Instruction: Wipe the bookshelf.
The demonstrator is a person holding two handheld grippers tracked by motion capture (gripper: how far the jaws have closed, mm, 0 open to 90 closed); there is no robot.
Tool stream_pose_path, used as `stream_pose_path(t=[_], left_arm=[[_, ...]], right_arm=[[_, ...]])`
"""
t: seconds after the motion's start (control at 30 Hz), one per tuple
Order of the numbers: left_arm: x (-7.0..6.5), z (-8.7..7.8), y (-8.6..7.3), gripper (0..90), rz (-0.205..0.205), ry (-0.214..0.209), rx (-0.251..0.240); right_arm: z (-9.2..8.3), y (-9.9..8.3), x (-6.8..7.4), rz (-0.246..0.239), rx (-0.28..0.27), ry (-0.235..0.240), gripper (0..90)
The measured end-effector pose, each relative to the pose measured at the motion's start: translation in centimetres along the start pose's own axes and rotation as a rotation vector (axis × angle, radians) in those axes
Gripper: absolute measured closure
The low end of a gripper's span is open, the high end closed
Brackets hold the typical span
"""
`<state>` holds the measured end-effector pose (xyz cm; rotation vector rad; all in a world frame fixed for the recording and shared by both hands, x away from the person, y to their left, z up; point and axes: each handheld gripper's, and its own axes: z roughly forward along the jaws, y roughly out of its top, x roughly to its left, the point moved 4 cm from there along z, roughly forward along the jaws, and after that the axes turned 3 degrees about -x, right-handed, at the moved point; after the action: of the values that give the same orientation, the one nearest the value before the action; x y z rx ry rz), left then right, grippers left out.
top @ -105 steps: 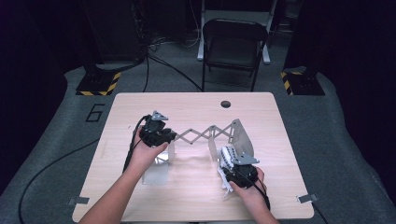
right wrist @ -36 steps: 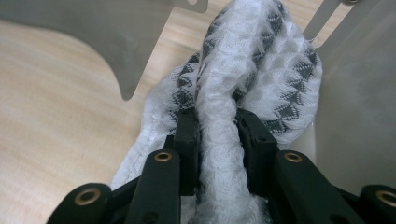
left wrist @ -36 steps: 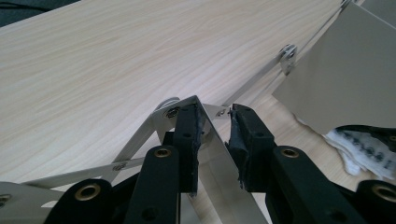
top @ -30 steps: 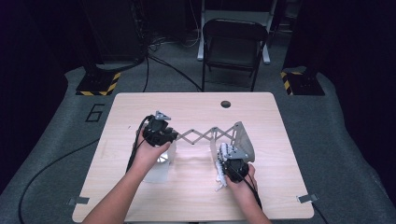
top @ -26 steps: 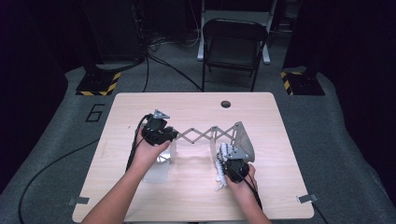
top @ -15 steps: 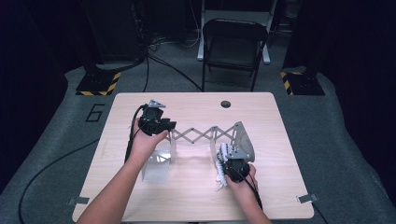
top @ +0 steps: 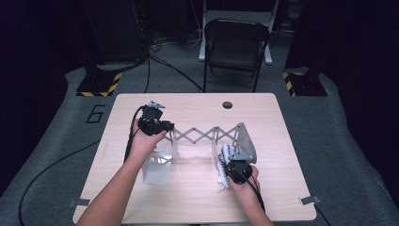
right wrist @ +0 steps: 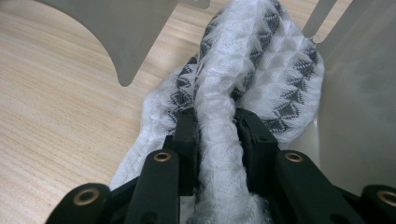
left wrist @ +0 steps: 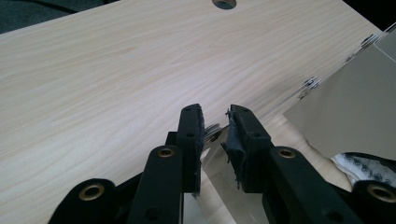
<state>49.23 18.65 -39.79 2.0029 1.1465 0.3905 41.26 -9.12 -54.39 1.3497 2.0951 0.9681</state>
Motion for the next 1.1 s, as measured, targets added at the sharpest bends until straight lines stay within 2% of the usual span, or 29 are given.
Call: stream_pose_path(t=[0.13,0.2,0.27,0.37,0.6,0.63,0.7,0.73,0.83,1.0,1.1], left_arm=[[0.4,0.0,0.0,74.5,0.0,-0.021,0.013],[0.5,0.1,0.2,67.6,0.004,-0.022,-0.005],[0.4,0.2,0.2,68.2,0.004,-0.05,0.011],[0.4,0.3,0.3,71.7,0.003,-0.046,0.003],[0.3,0.2,0.2,72.9,0.025,-0.04,0.008],[0.3,0.3,0.2,73.1,0.027,-0.041,0.006],[0.2,0.3,0.2,73.3,0.028,-0.043,0.005],[0.2,0.4,0.3,73.6,0.028,-0.037,0.001],[0.1,0.4,0.2,73.9,0.029,-0.032,0.0],[0.1,0.4,0.2,74.3,0.032,-0.029,-0.009],[0.0,0.3,0.2,74.7,0.039,-0.029,-0.009]], right_arm=[[-0.1,0.0,-0.1,0.007,0.008,0.01,70.5],[-0.1,0.0,-0.1,0.002,0.003,0.016,70.5],[0.0,0.0,-0.1,0.006,-0.013,0.012,70.4],[0.0,-0.1,-0.2,0.005,-0.003,0.014,70.3],[0.0,0.0,-0.2,0.013,0.001,0.024,70.1],[0.1,0.1,-0.2,0.03,-0.007,0.019,69.8],[0.1,0.4,-0.3,0.044,0.018,0.032,68.6],[0.5,0.7,-0.2,0.074,0.011,0.024,67.7],[0.6,0.6,-0.2,0.047,0.009,0.022,67.7],[-0.1,-0.4,-0.3,0.05,-0.033,0.026,69.5],[-0.3,-0.5,-0.2,0.043,-0.031,0.015,70.5]])
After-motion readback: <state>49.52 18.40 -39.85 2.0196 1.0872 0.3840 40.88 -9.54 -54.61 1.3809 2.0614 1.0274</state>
